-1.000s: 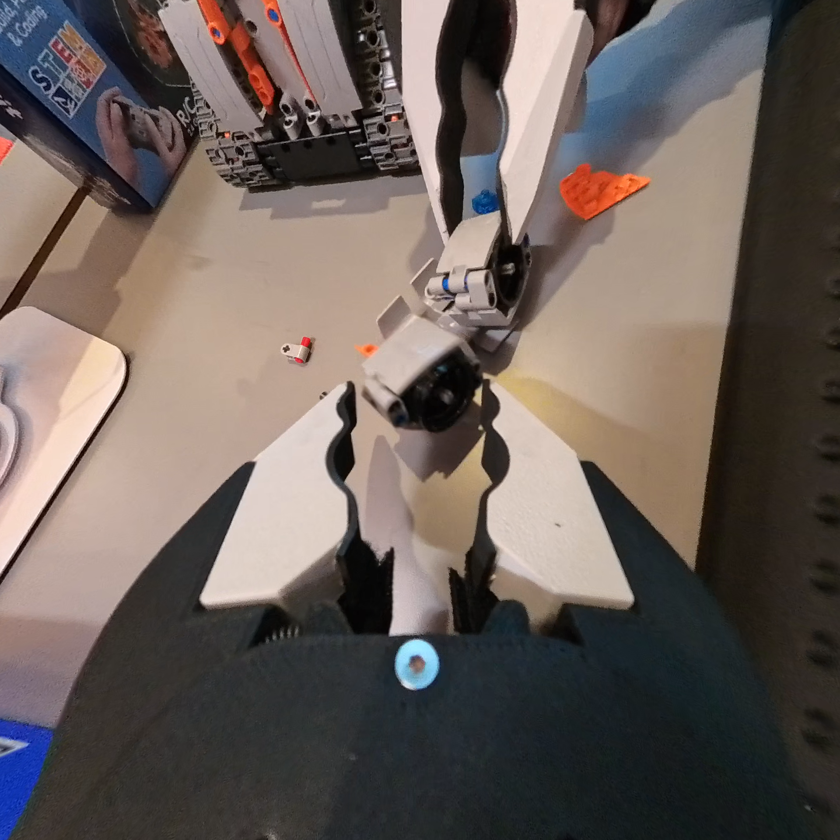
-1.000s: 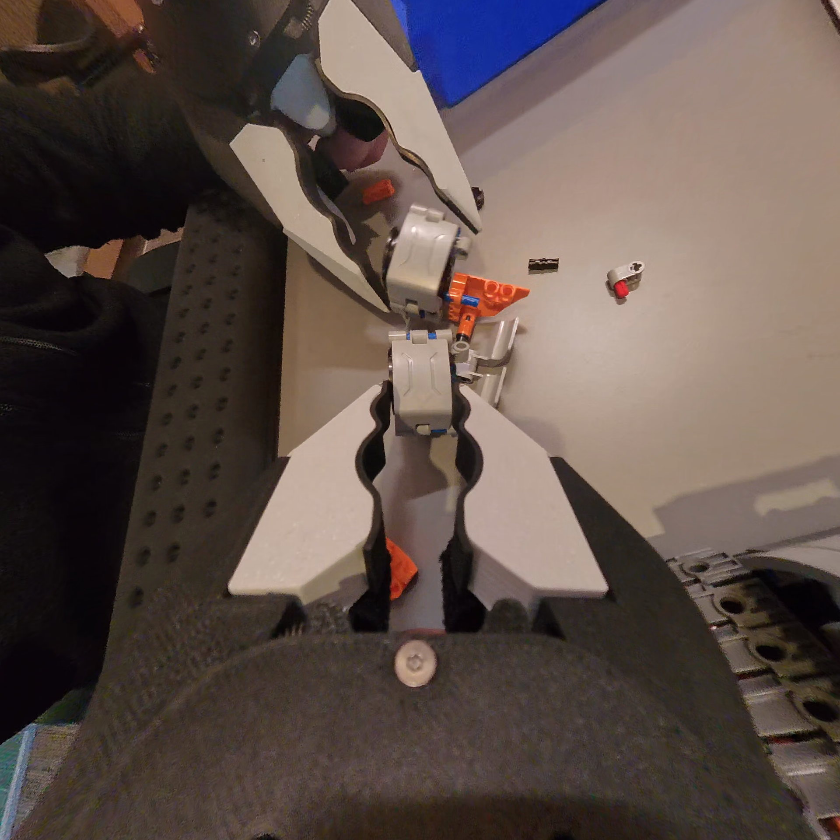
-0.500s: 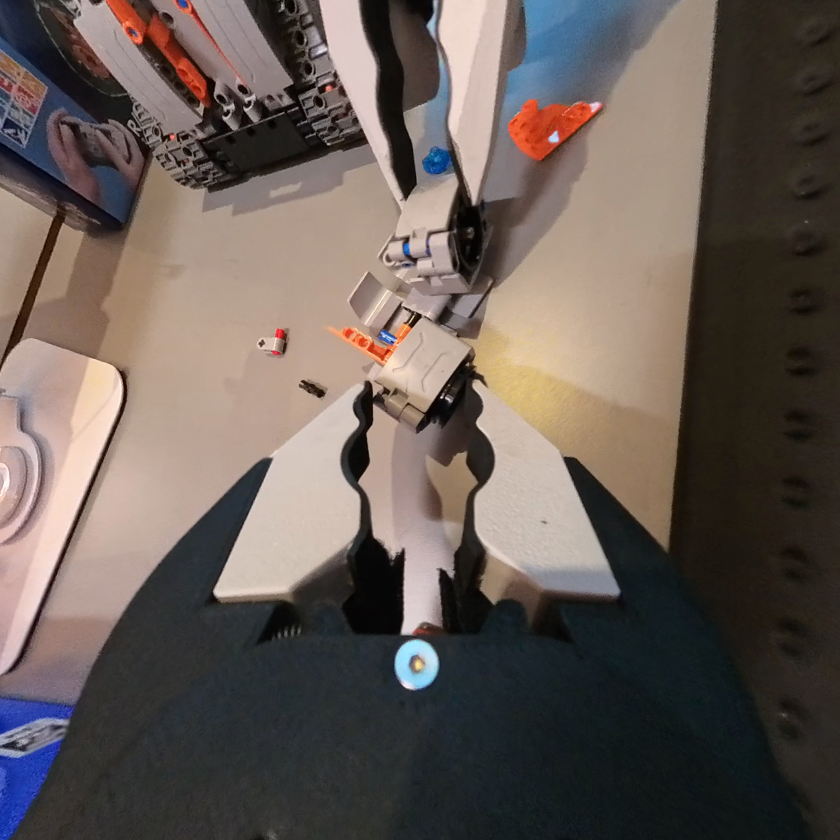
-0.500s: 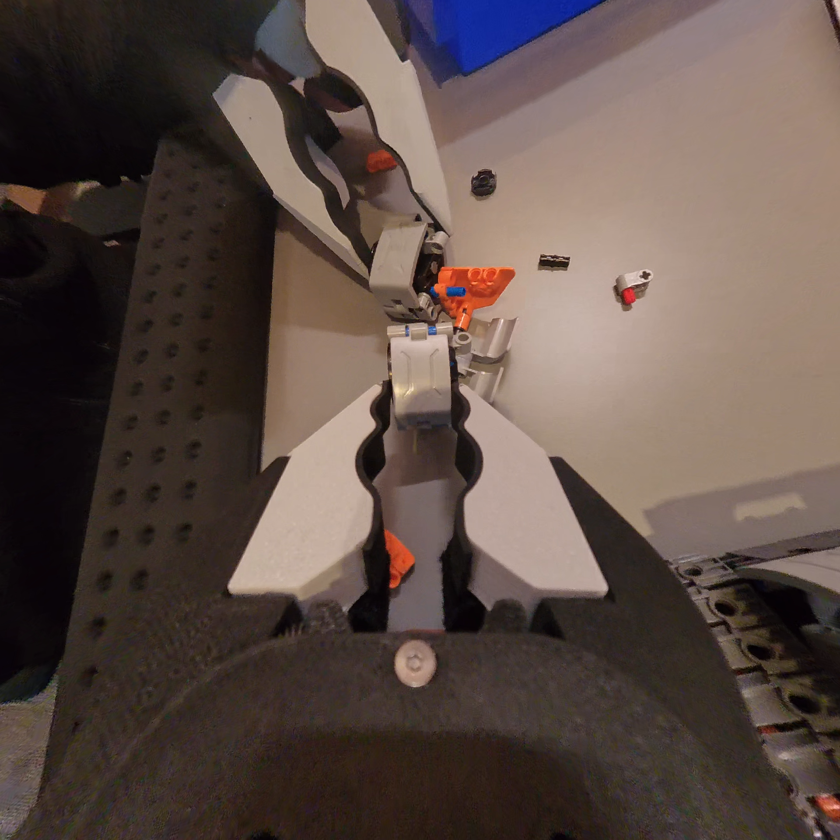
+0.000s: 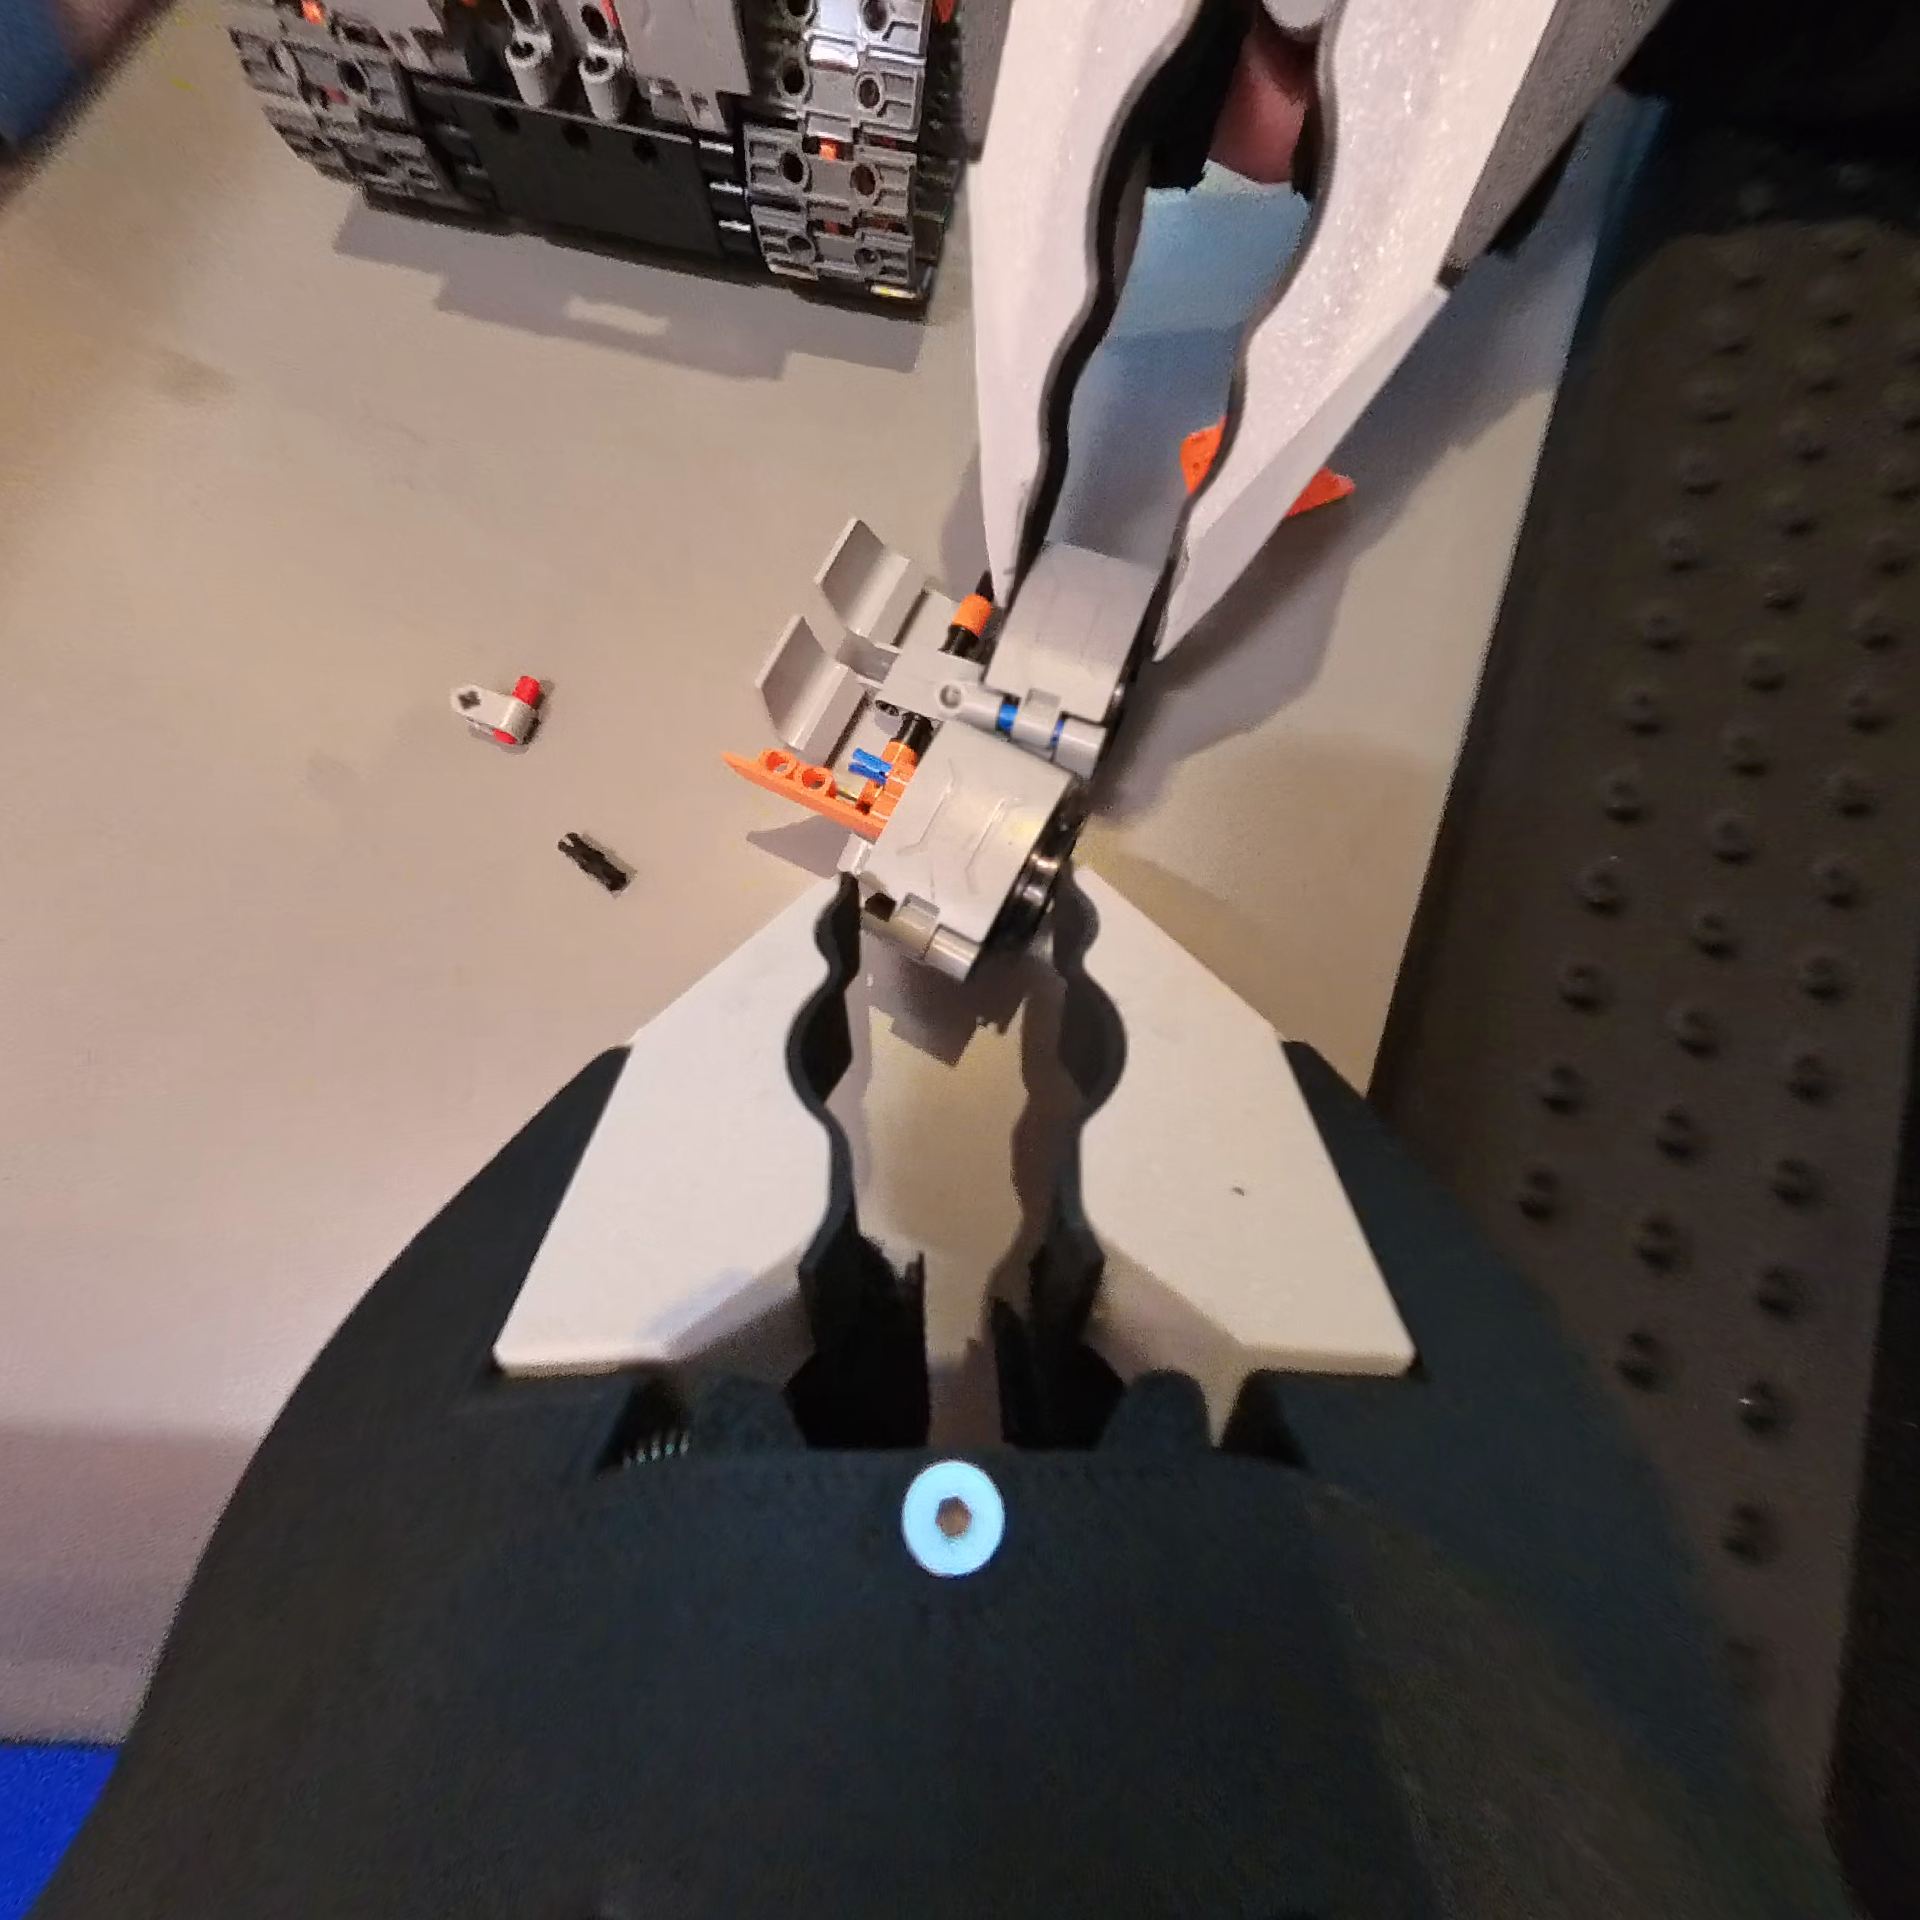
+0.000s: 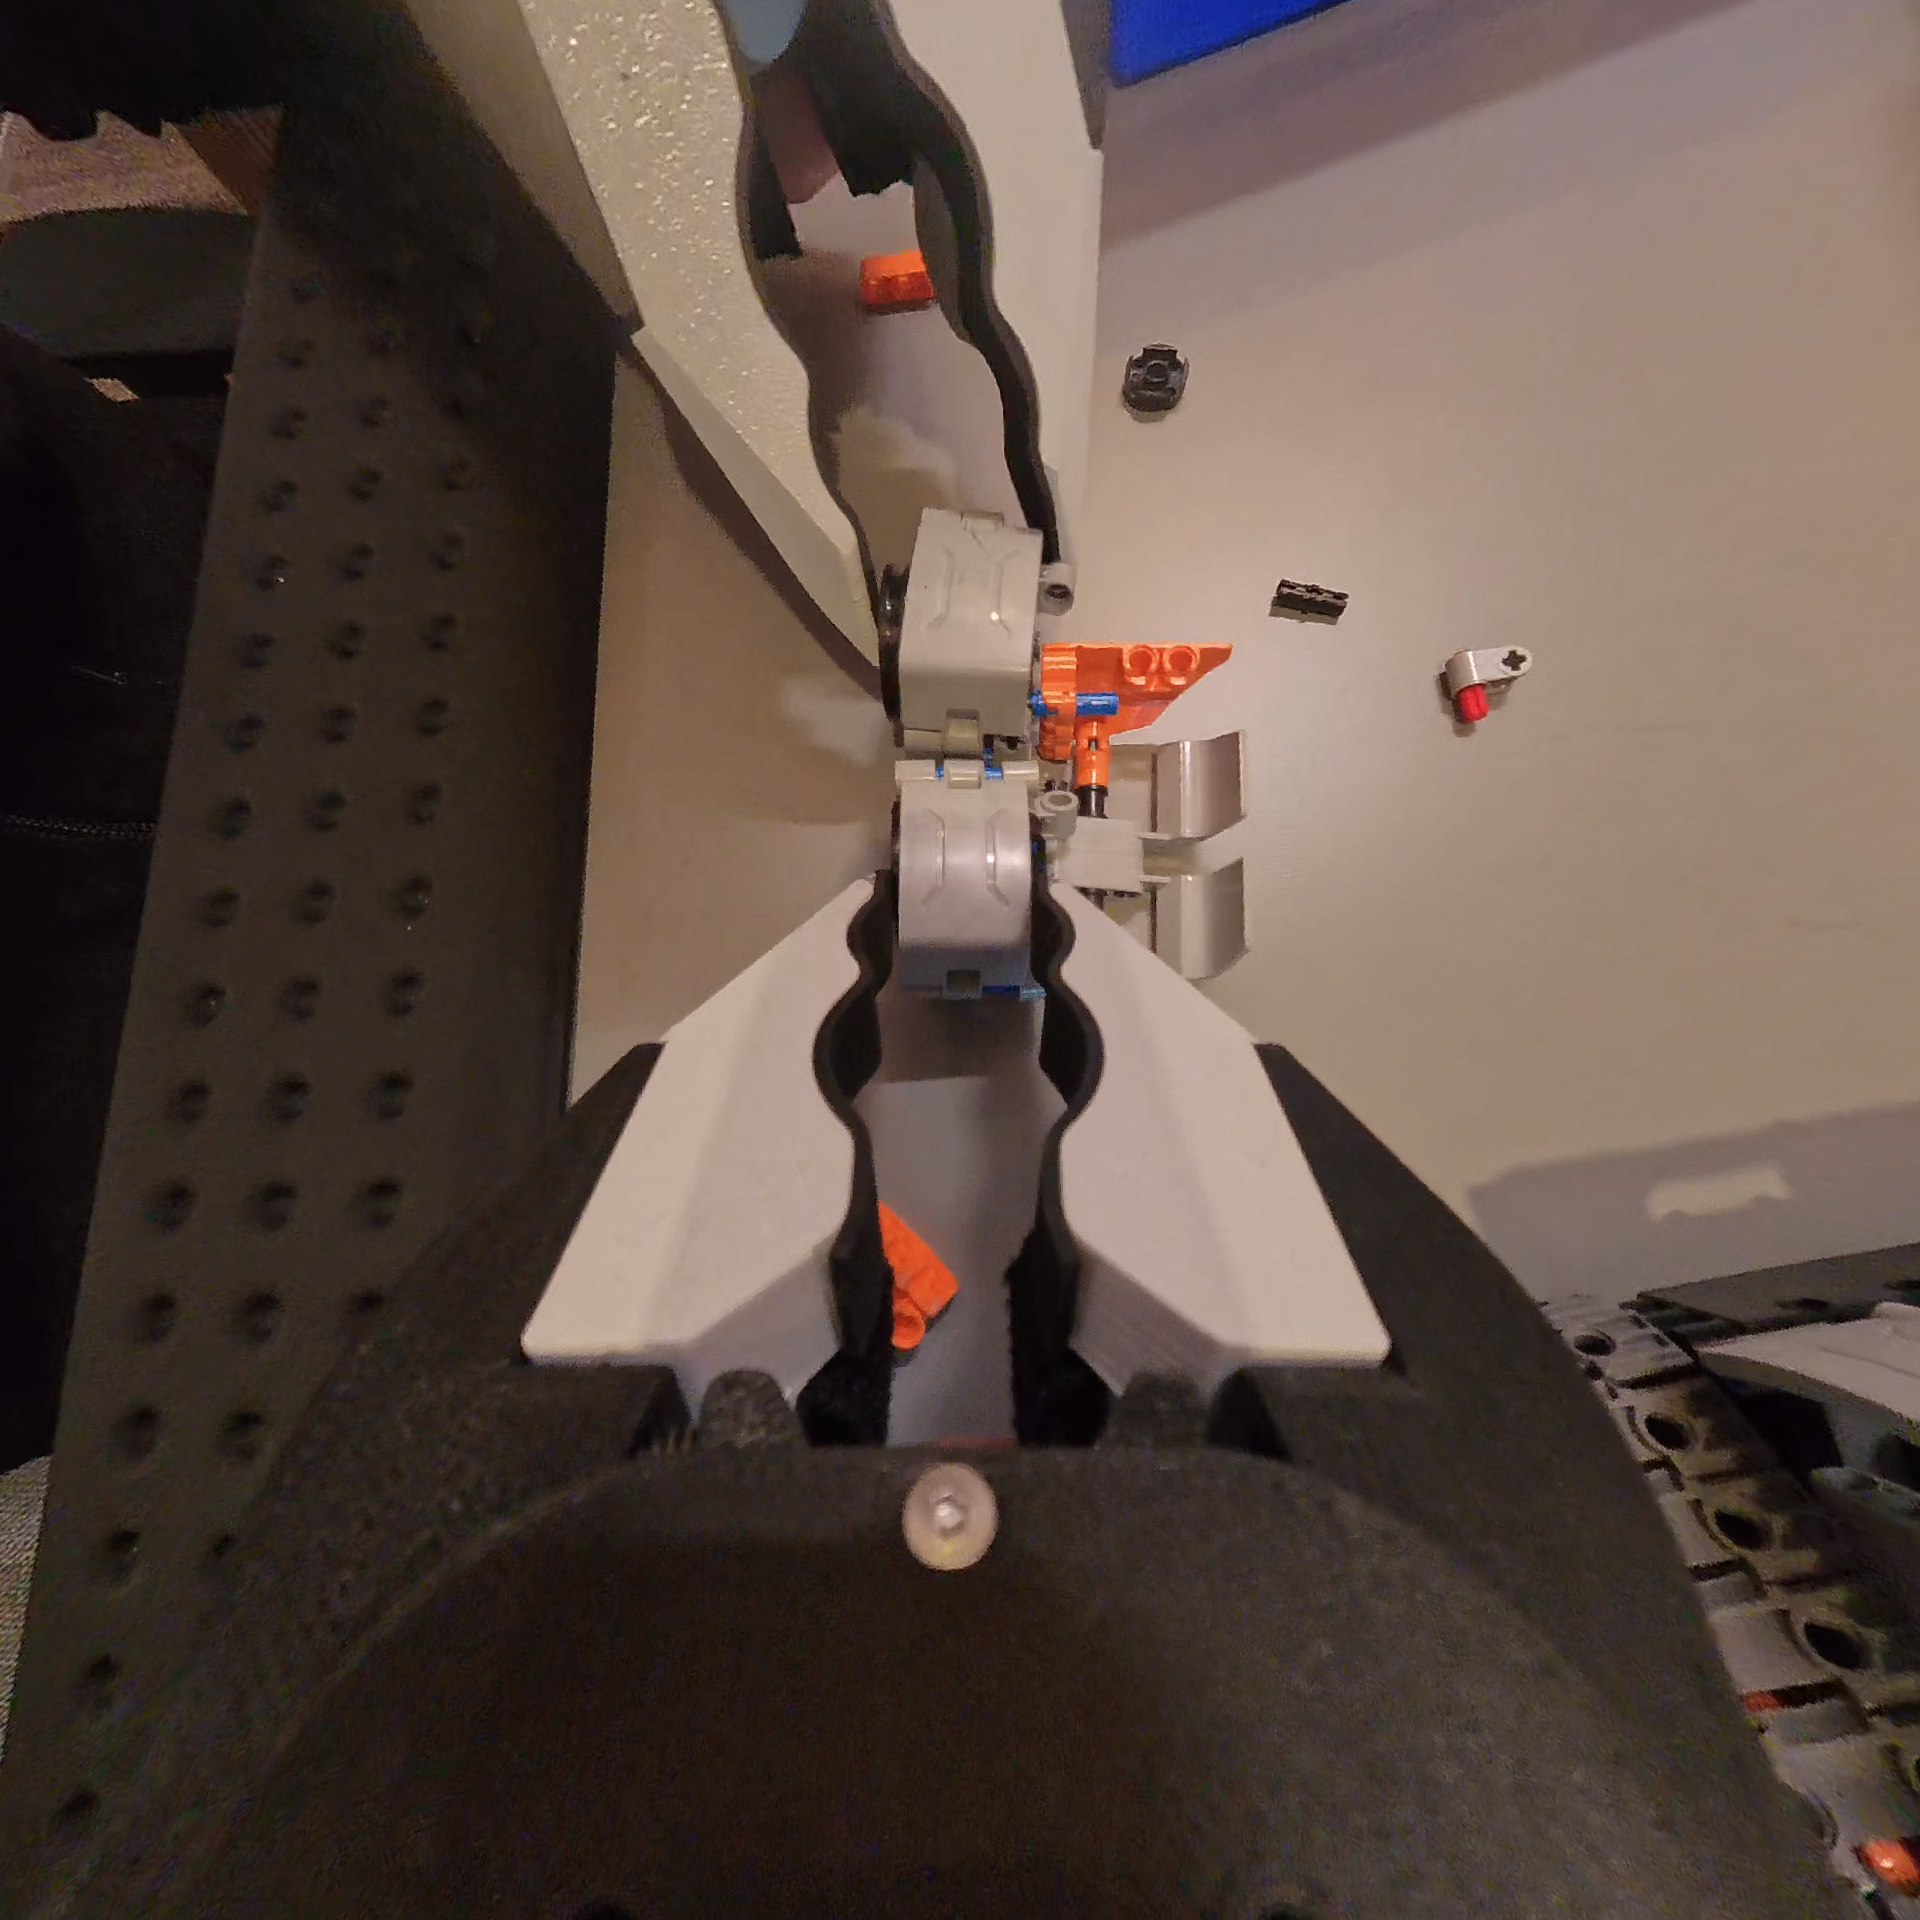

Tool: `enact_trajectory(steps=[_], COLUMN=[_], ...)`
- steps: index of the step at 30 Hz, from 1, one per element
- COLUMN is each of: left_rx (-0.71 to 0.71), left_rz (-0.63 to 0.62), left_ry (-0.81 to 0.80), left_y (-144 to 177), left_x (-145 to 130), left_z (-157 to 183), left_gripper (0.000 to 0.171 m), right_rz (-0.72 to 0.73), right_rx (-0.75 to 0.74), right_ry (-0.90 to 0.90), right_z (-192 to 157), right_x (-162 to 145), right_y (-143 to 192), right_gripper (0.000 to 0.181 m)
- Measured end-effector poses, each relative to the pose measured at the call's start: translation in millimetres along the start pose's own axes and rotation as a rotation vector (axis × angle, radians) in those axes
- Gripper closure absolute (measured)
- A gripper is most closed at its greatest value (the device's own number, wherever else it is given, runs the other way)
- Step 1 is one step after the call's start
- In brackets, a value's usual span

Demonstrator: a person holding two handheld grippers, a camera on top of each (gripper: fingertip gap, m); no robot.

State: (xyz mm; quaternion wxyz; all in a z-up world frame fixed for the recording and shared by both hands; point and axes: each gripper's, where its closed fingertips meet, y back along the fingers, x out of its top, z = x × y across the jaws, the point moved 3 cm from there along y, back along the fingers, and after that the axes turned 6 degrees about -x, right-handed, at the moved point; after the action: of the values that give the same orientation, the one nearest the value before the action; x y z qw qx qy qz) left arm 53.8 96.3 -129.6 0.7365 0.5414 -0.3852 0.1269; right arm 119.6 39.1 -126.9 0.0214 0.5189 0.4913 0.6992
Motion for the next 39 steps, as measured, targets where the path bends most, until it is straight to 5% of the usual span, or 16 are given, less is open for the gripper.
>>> enact_trajectory(steps=[8,14,22,28,31,39], left_rx=[-0.262,-0.34,-0.016,0.432,0.518,0.47], left_rz=[-0.062,0.029,0.039,-0.104,-0.253,-0.281], left_ry=[0.291,0.407,-0.089,-0.855,-1.142,-1.208], left_y=[-0.9,-3.8,7.3,10.5,-1.5,-14.5], left_x=[6.8,9.1,0.4,6.3,-0.8,-1.8], left_z=[-9.9,-15.8,-13.0,-10.6,-12.4,-12.2], left_gripper=[0.138,0.136,0.11,0.108,0.109,0.129], right_rz=[-0.022,-0.022,-0.013,-0.008,-0.004,-0.01], right_rx=[-0.019,-0.027,-0.019,0.002,0.005,-0.005], right_ry=[0.011,0.001,-0.02,-0.038,-0.048,-0.025], right_z=[3.1,5.4,7.9,8.1,9.2,9.7], right_x=[-4.9,-7.3,-8.0,-7.9,-8.1,-10.1], right_y=[-0.5,1.2,1.2,0.0,0.0,1.9], right_gripper=[0.158,0.158,0.158,0.158,0.158,0.158])
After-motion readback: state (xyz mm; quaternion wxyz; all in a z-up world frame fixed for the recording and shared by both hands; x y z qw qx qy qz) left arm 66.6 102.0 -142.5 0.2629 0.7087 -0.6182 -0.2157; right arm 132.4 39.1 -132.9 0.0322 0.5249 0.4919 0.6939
